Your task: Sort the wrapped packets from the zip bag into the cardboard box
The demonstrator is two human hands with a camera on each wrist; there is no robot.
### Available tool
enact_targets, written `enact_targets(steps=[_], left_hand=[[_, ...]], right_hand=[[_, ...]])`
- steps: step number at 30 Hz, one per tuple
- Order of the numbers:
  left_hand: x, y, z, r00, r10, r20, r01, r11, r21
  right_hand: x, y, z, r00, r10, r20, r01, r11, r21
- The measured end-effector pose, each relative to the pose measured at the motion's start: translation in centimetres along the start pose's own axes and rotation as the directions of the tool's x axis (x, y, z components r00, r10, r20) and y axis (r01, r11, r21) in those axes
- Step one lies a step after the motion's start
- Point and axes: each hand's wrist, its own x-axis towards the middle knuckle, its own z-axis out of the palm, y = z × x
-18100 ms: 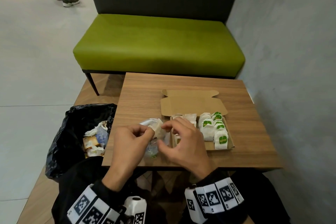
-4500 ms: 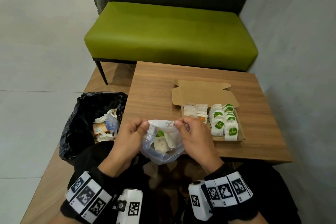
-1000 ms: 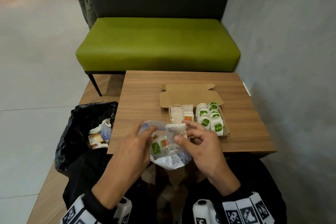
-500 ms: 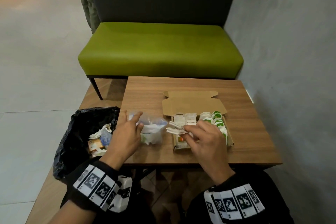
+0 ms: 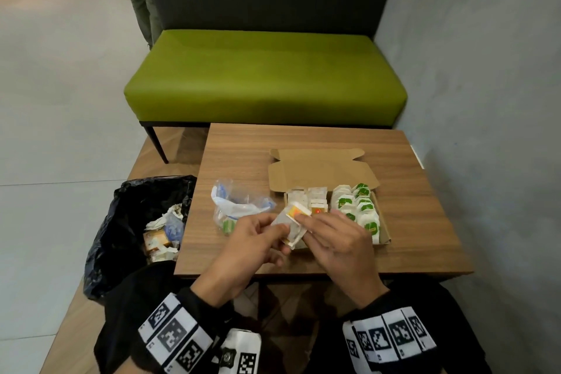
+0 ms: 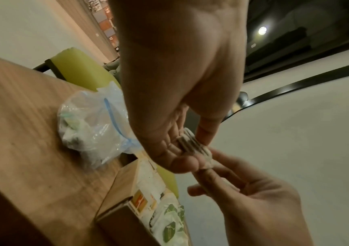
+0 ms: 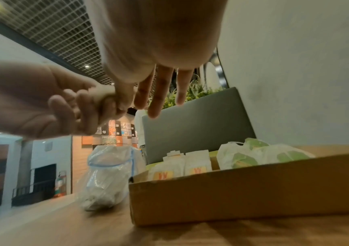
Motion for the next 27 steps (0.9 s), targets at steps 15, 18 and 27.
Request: enact_targets(steps=[15,18,27], left_hand=[[1.0,-1.8,2.1,0.995,0.070,-0.078,-0.073,0.997,-0.039],[1.4,-2.0,2.0,0.990,0.058,-0.126,-0.062,0.998,-0.033],[1.7,-2.5,1.0,0.966,0.052,-0.252,-0.055,0.998,-0.005]], right_hand=[[1.0,0.1,-0.9,0.593,0.711,0.378,-0.729,0.274,0.628],[0.9,0.9,-1.9,0.575,0.712,0.403,-0.760,0.284,0.584],[2.0,7.2,-2.4,0.538,0.779,0.321,-0.824,0.567,0.002]])
